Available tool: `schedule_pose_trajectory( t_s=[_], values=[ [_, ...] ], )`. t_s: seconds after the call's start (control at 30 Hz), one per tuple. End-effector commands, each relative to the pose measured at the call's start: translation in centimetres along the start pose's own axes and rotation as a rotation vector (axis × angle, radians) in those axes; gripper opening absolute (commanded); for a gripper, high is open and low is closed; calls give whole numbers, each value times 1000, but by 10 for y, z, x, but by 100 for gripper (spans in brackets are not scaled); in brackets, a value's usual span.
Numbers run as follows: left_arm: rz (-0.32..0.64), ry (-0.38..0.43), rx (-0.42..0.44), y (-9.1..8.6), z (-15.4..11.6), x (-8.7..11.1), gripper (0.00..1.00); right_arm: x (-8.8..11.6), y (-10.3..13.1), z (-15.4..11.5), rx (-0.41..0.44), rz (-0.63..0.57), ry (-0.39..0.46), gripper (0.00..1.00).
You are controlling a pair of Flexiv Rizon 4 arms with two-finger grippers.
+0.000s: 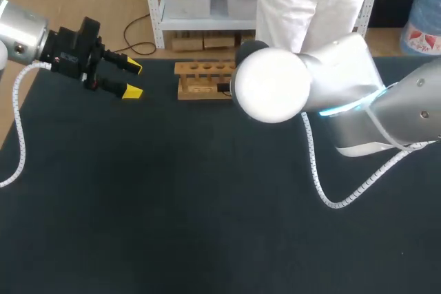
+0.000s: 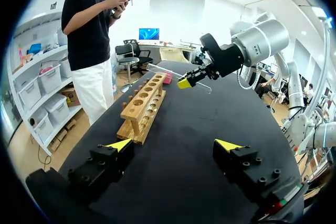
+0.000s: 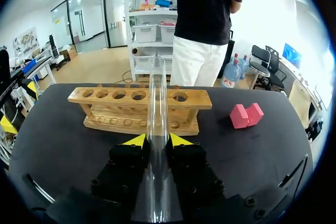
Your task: Grasp the test tube, adjust it, and insert it.
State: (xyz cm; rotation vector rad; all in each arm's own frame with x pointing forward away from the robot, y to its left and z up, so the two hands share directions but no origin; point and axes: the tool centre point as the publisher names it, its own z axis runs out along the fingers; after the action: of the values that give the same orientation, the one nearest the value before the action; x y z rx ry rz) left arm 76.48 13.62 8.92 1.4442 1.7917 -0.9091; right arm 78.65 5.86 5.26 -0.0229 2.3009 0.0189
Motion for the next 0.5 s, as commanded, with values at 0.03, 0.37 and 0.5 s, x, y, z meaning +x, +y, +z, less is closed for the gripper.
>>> schedule_pose_trajectory(
  t_s=[0.03,0.37,0.5],
  values=[
    [2,-1,2,1,0,1,100,-2,1,8,3,-1,8,0],
    [2,-1,2,1,0,1,100,0,1,22,-5,7,47,0],
    [2,-1,2,1,0,1,100,3,2,24,-17,14,69,0]
  ],
)
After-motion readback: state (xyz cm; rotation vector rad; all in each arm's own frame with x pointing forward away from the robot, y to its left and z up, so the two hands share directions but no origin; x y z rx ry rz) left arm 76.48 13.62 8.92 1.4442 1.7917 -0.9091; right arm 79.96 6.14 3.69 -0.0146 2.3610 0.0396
